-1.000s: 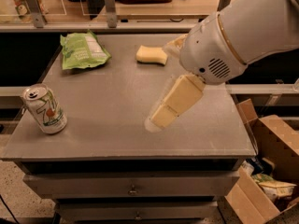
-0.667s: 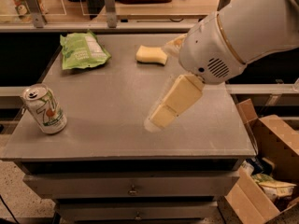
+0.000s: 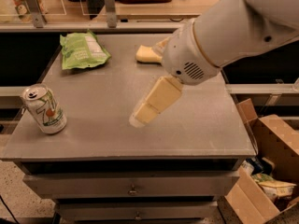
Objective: Knock 7up can over
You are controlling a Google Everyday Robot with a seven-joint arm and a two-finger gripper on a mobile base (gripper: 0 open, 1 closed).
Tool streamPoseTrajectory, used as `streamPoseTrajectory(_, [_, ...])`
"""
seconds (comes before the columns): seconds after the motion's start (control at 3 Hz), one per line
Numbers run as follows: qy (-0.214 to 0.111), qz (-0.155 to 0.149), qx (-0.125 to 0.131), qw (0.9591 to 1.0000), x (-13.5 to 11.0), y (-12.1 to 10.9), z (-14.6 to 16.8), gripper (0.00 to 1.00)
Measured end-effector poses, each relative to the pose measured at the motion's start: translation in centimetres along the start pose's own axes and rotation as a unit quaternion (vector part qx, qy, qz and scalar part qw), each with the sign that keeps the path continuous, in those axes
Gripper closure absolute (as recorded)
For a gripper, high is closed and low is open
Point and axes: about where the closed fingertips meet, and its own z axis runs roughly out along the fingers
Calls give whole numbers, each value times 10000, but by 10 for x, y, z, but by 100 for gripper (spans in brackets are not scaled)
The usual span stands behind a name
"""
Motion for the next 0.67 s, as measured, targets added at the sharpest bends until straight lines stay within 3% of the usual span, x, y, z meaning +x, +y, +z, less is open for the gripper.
streamPoseTrajectory(0.67, [-94, -41, 273, 9996, -6, -26, 55, 0])
